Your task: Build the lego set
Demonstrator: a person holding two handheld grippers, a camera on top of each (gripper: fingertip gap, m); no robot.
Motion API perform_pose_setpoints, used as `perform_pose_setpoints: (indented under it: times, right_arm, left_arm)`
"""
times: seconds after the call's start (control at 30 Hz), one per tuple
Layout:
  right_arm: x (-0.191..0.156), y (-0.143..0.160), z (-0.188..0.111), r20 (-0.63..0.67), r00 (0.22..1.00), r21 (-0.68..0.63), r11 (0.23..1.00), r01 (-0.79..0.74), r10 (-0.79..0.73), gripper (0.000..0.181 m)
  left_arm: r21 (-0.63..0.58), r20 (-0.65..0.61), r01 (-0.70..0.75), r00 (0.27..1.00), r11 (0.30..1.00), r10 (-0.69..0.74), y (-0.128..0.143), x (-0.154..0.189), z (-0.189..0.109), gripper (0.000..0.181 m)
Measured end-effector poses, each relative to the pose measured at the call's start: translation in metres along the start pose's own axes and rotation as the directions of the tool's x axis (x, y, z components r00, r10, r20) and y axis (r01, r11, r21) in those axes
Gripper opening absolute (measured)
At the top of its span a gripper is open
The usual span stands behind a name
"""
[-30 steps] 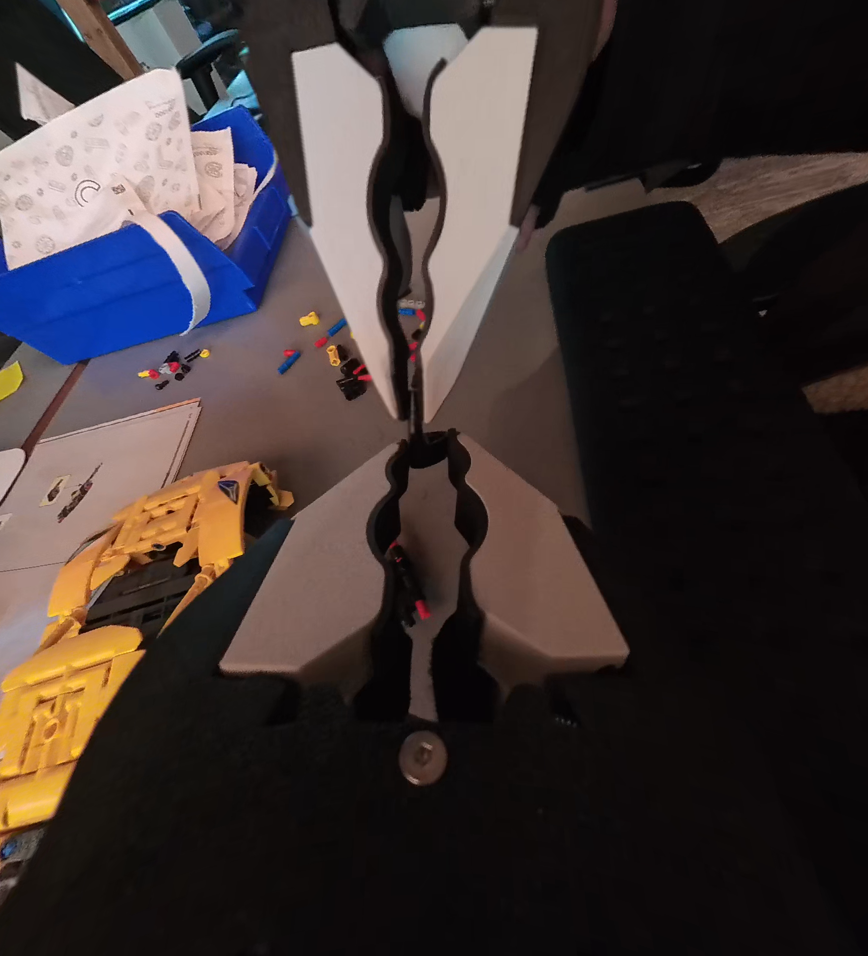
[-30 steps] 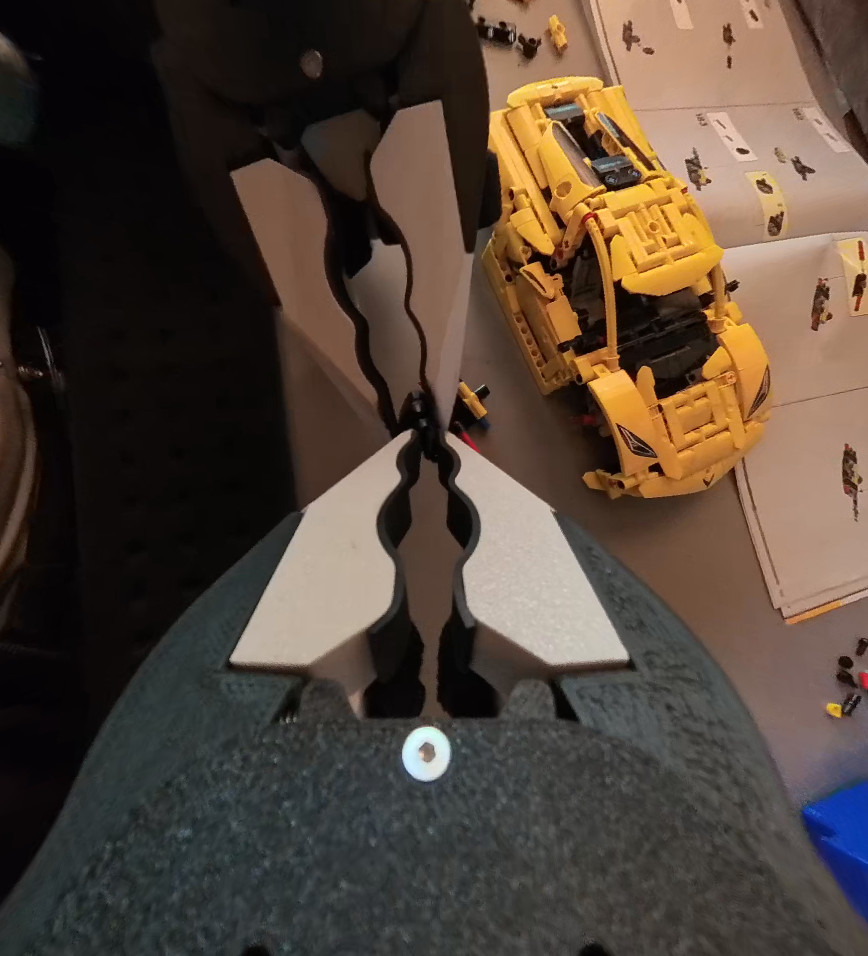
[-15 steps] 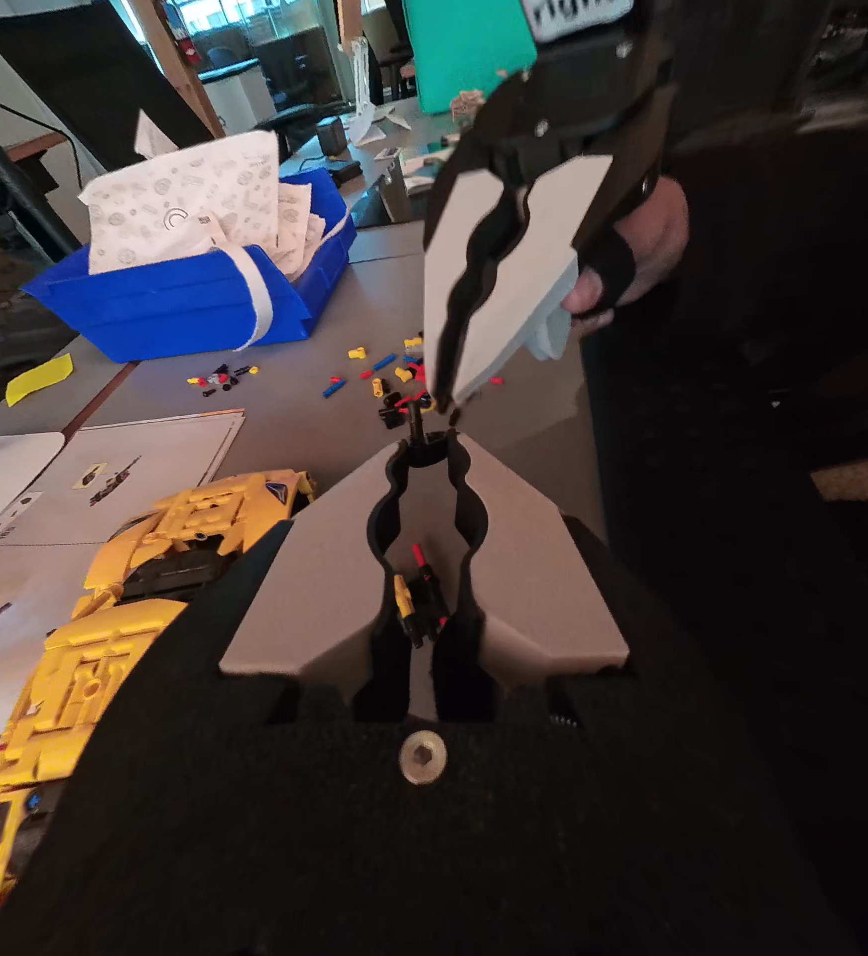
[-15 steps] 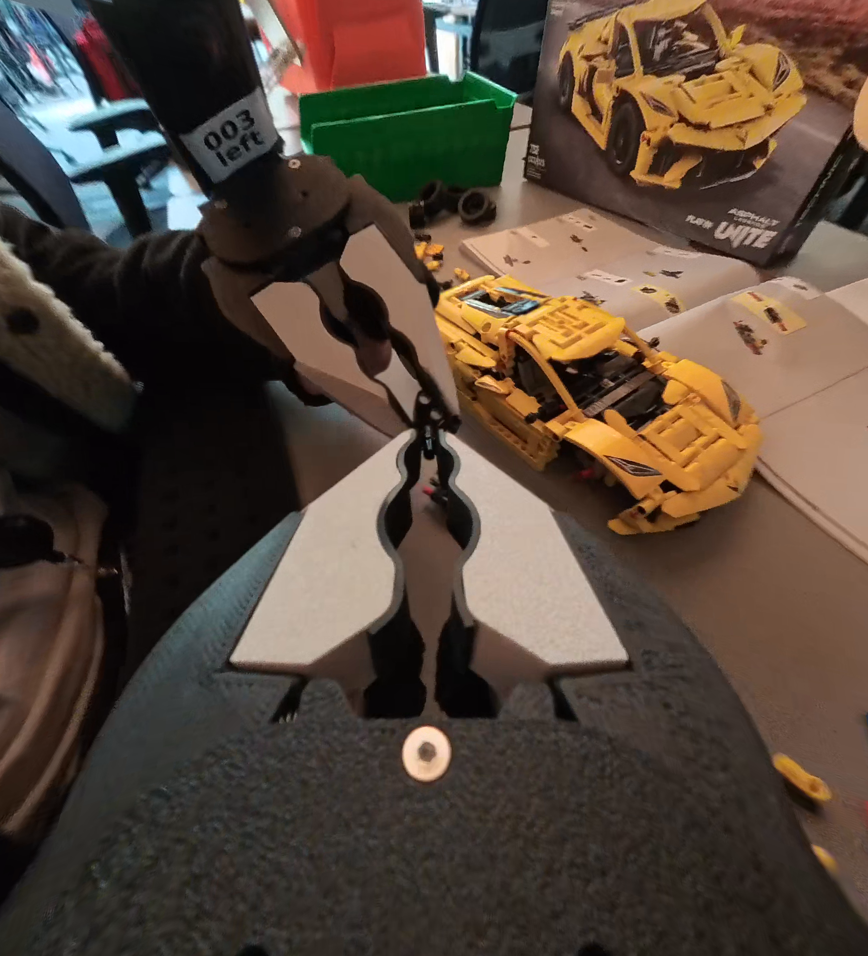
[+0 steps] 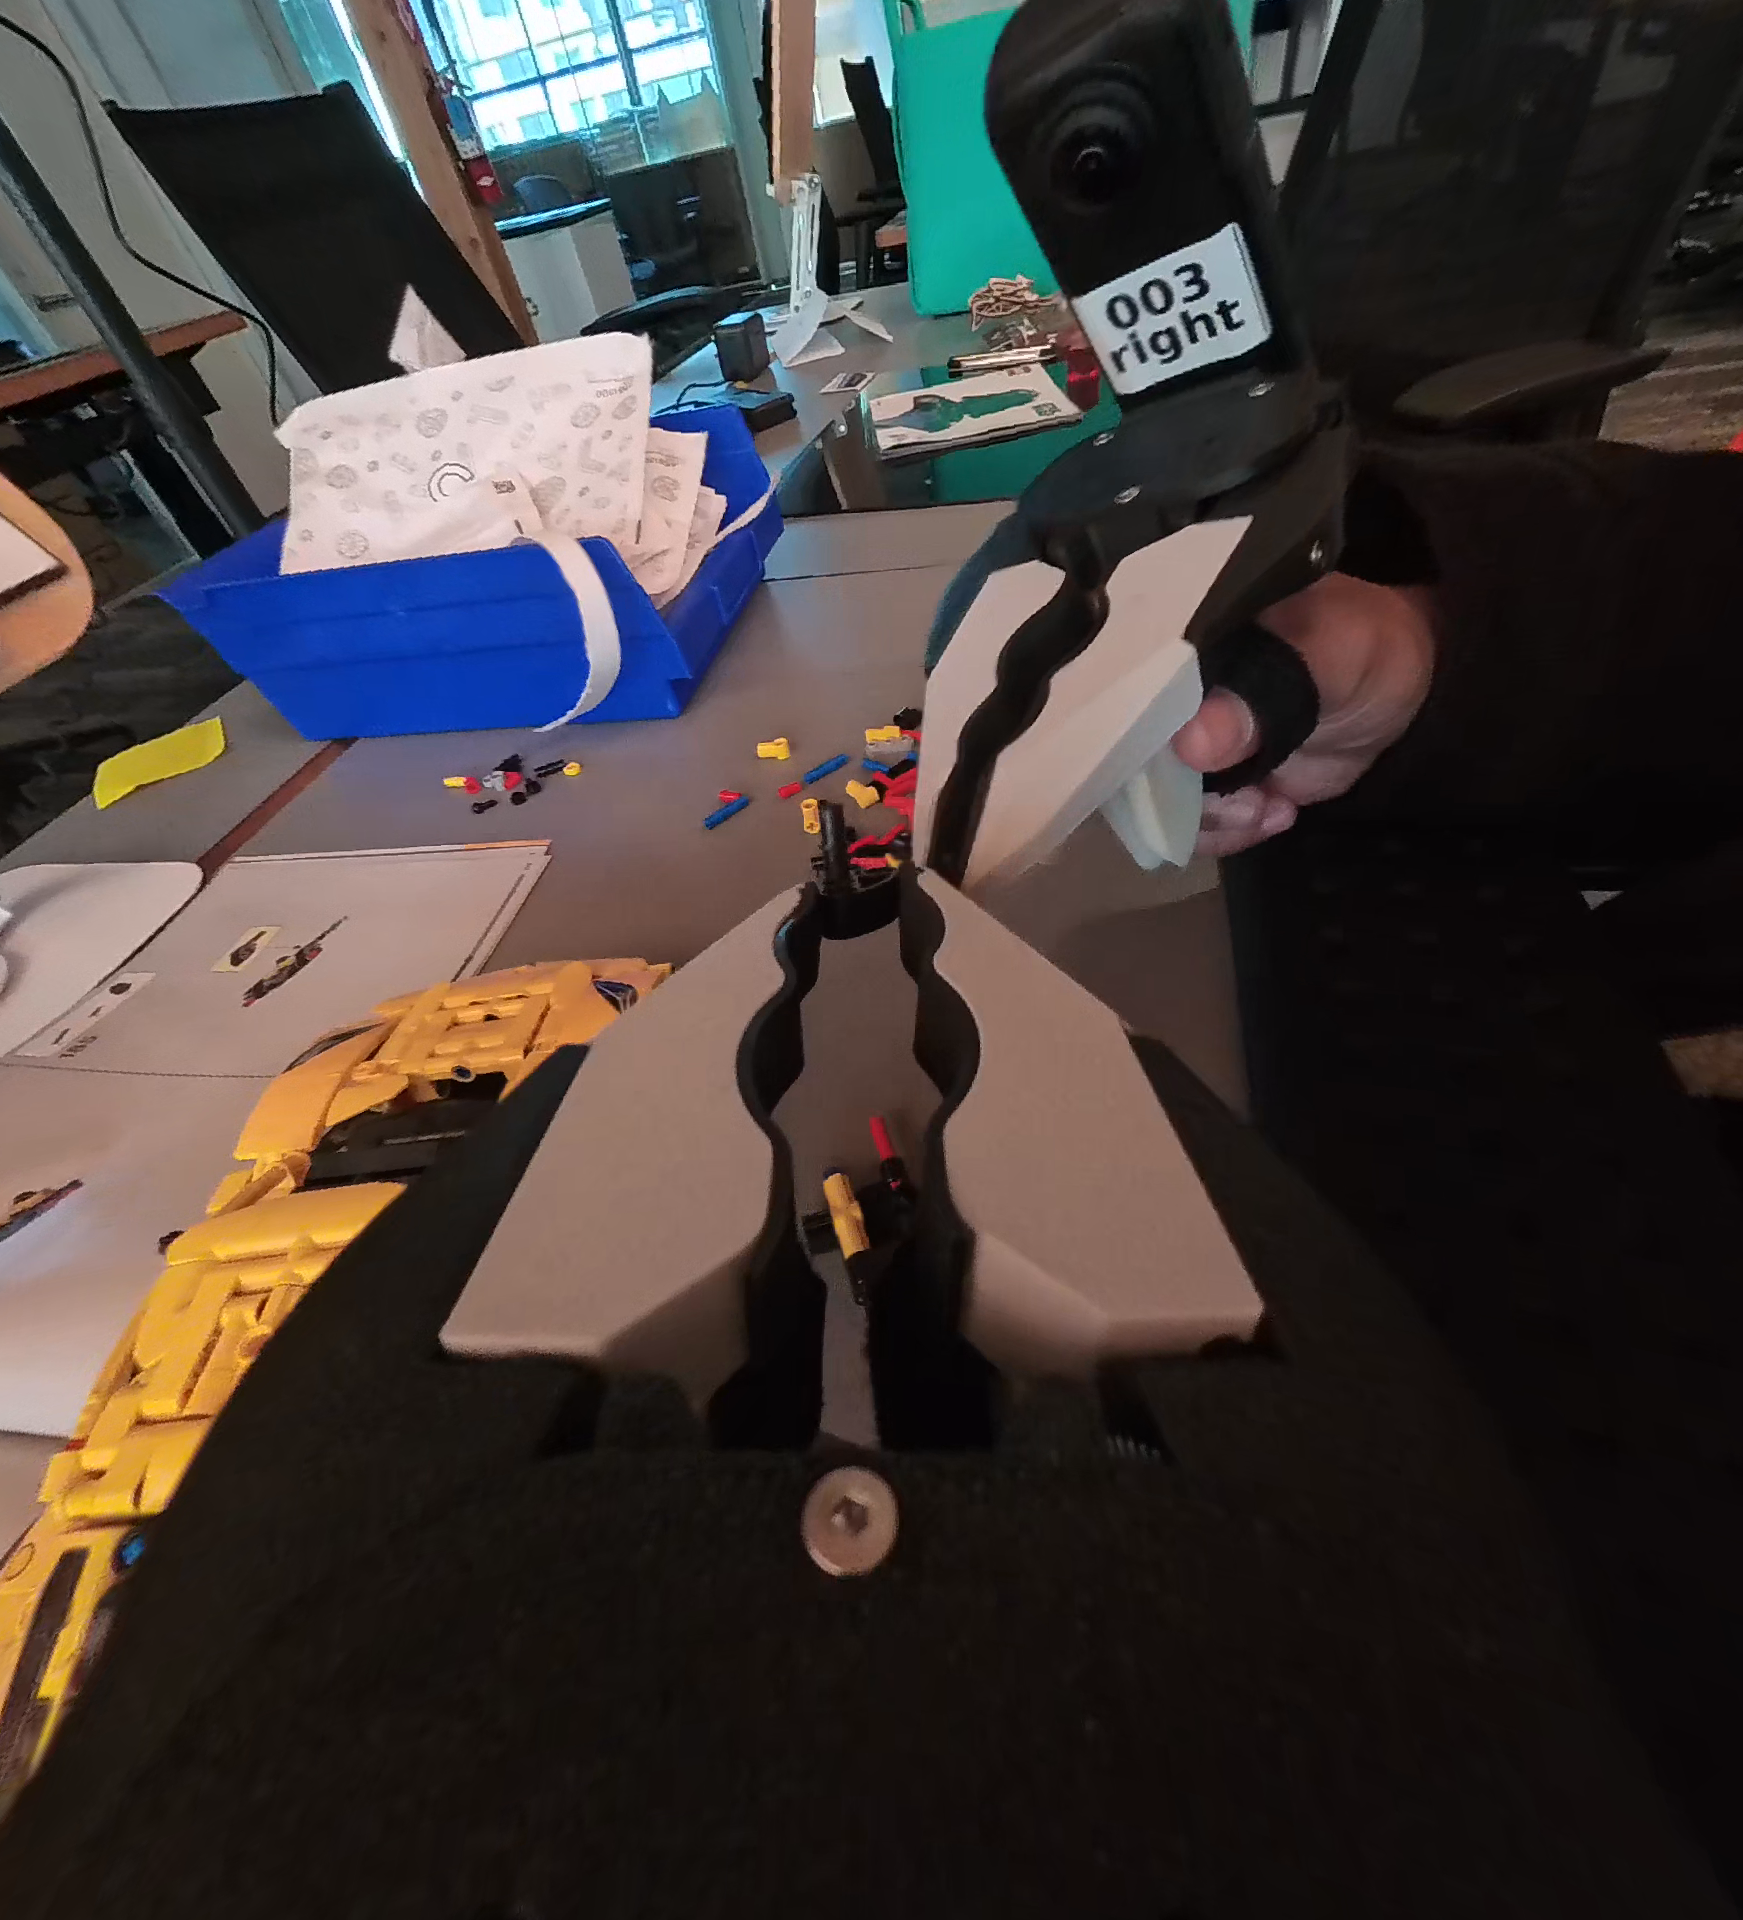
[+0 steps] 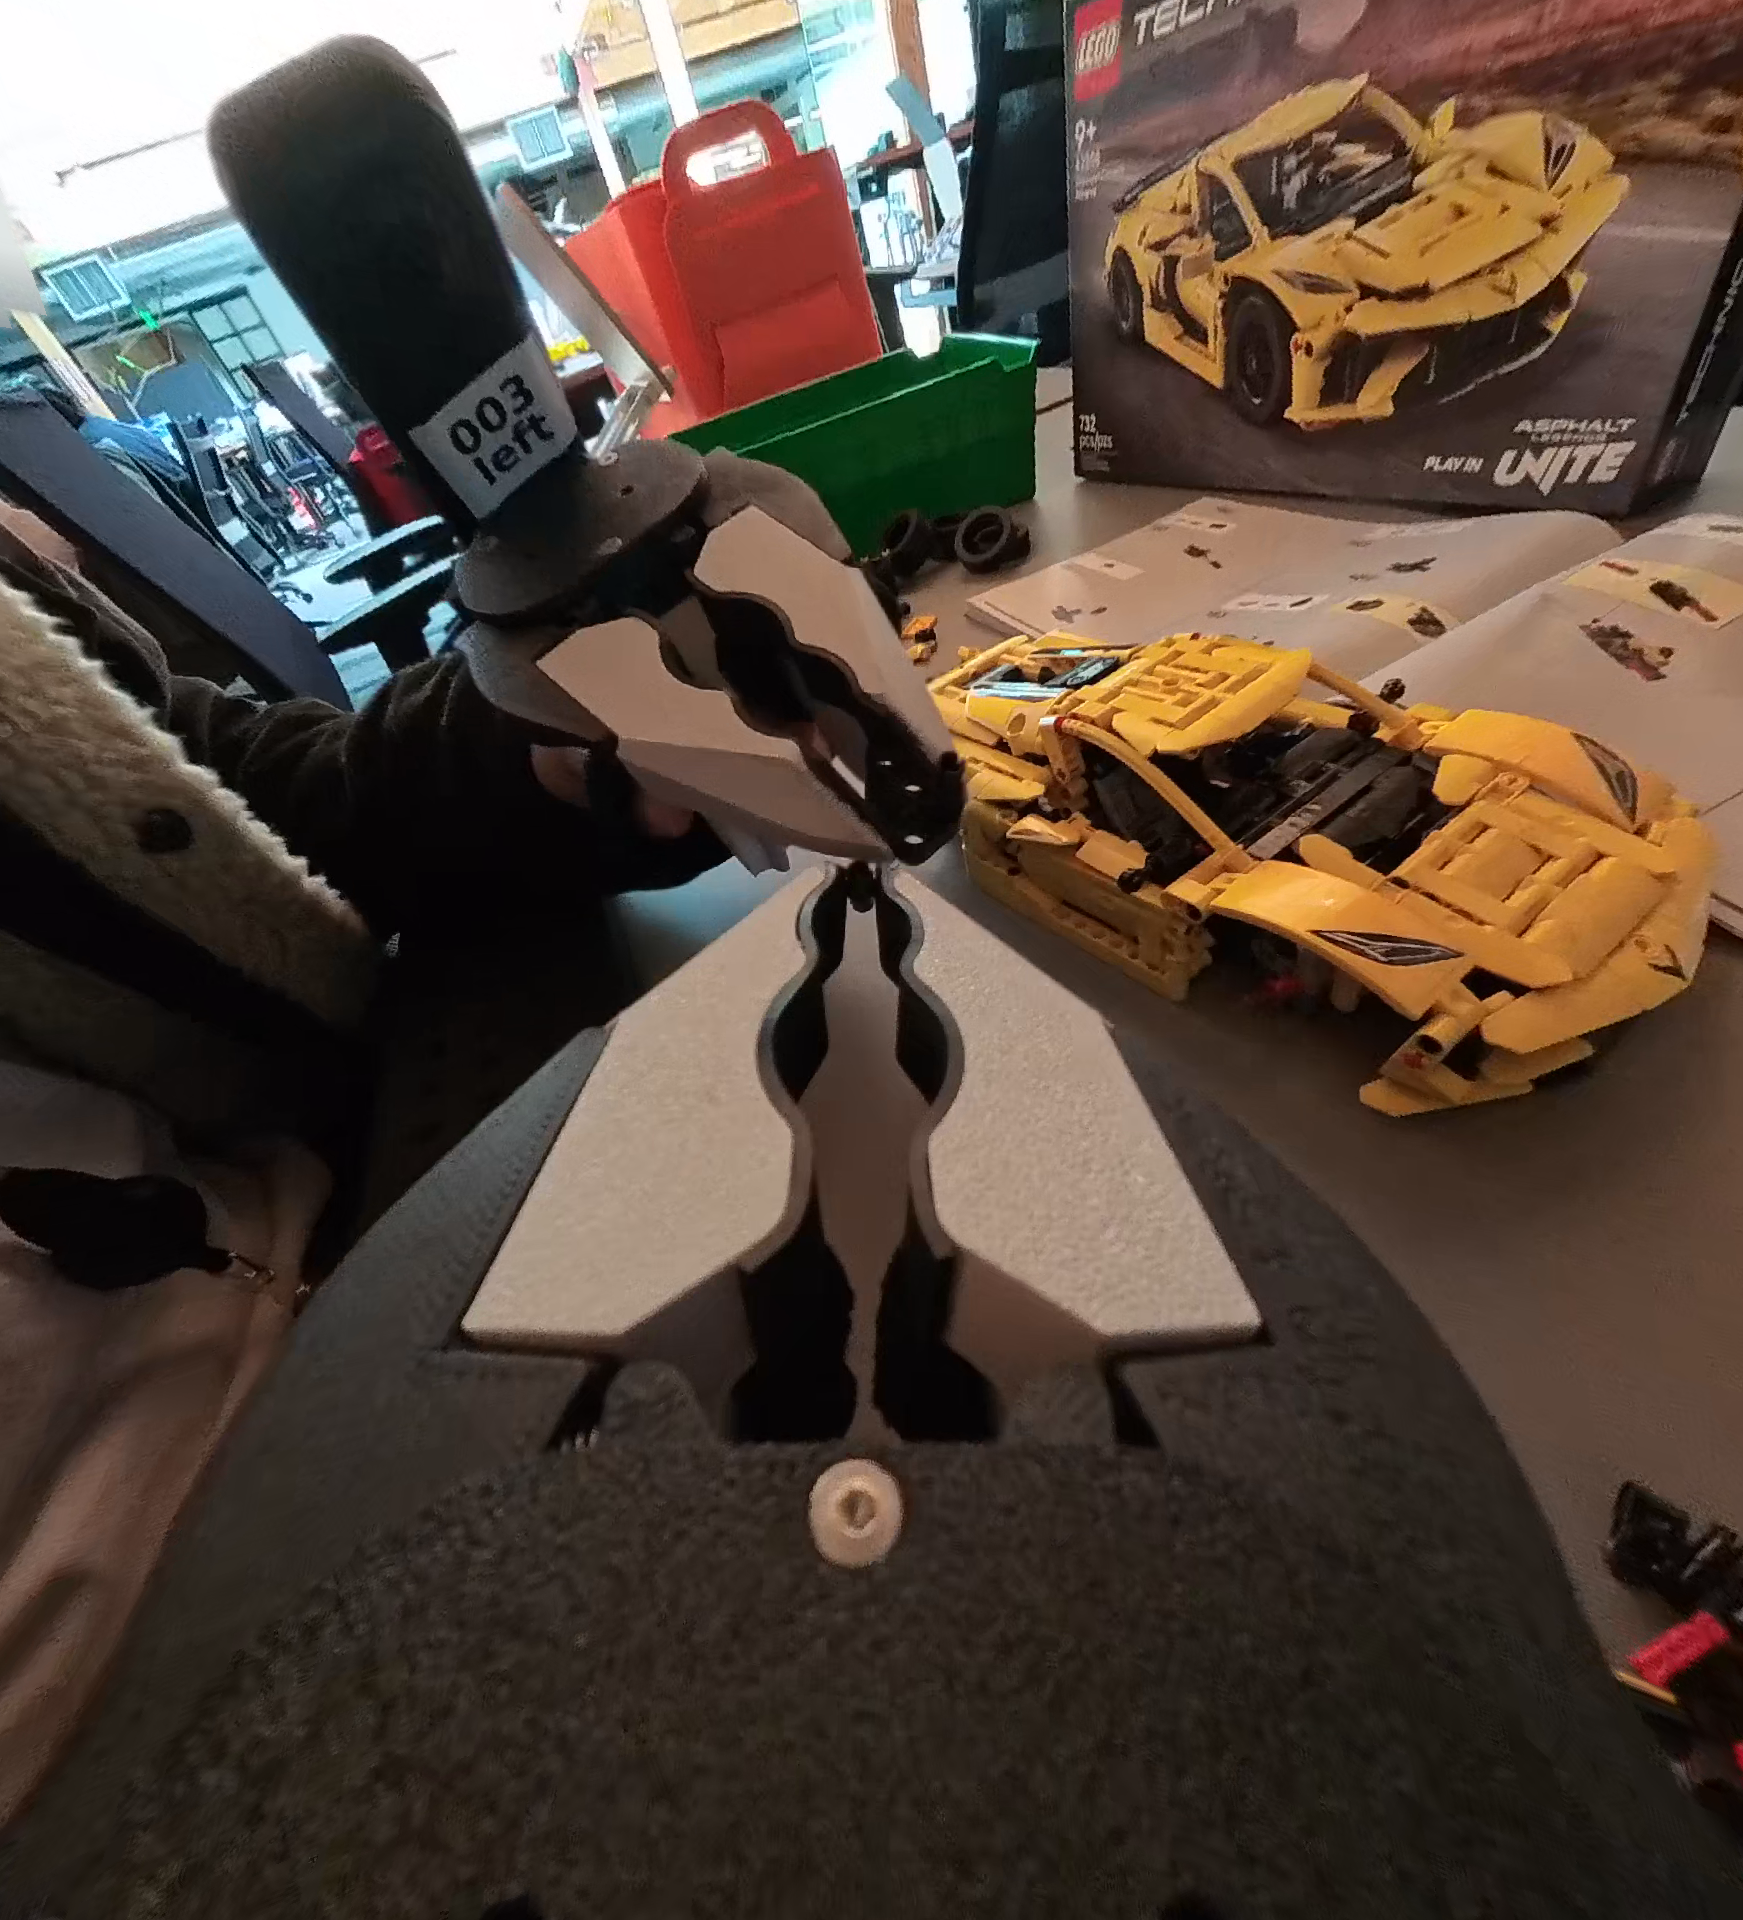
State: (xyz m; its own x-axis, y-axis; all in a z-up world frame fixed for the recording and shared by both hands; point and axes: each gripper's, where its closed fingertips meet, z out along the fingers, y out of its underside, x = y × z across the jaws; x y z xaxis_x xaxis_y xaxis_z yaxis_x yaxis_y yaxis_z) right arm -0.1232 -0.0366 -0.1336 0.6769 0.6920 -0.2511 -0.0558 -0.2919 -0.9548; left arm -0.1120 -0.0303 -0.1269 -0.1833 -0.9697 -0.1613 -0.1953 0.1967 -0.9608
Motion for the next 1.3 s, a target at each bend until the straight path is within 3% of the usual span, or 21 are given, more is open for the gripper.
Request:
perform_pose_setpoints:
  times: [0.17,0.3,0.47,0.57,0.7,0.8,0.9,1.1,1.3]
  right_arm:
    - [0.002,0.007,0.001,-0.063,0.991,-0.06,0.992,0.111,-0.114,0.004]
    - [0.007,0.015,0.001,-0.106,0.979,-0.113,0.98,0.165,-0.177,0.004]
    - [0.0,-0.026,-0.012,-0.113,0.982,0.111,0.98,0.166,-0.153,0.004]
    - [0.004,-0.026,-0.008,-0.15,0.979,0.115,0.981,0.156,-0.138,0.003]
    - [0.016,-0.02,-0.001,-0.264,0.956,0.079,0.985,0.154,-0.128,0.003]
    - [0.027,-0.015,0.003,-0.351,0.935,0.079,0.994,0.079,-0.047,0.004]
    - [0.032,-0.018,0.005,-0.366,0.92,0.195,0.978,-0.073,0.142,0.004]
    - [0.036,-0.023,0.006,-0.223,0.868,0.41,0.851,-0.329,0.443,0.004]
    - [0.038,-0.027,0.005,-0.175,0.844,0.48,0.792,-0.377,0.507,0.003]
  left_arm:
    - [-0.028,-0.012,-0.02,1.0,0.999,0.019,0.006,0.003,0.003,0.015]
    - [-0.073,0.029,-0.129,0.991,0.989,0.132,0.012,0.004,0.006,0.014]
    - [-0.081,0.049,-0.121,0.991,0.989,0.125,0.014,-0.002,0.005,0.015]
    - [-0.085,0.049,-0.163,0.985,0.983,0.167,0.013,0.004,0.008,0.015]
    - [-0.131,0.138,-0.207,0.965,0.97,0.224,0.015,-0.004,0.011,0.014]
    - [-0.166,0.261,-0.224,0.929,0.96,0.262,0.01,-0.015,0.013,0.014]
    - [-0.218,0.361,-0.293,0.862,0.931,0.356,0.006,-0.021,0.013,0.014]
    - [-0.3,0.452,-0.391,0.745,0.87,0.49,0.003,-0.029,0.011,0.014]
    - [-0.394,0.495,-0.463,0.621,0.794,0.608,0.002,-0.033,0.011,0.015]
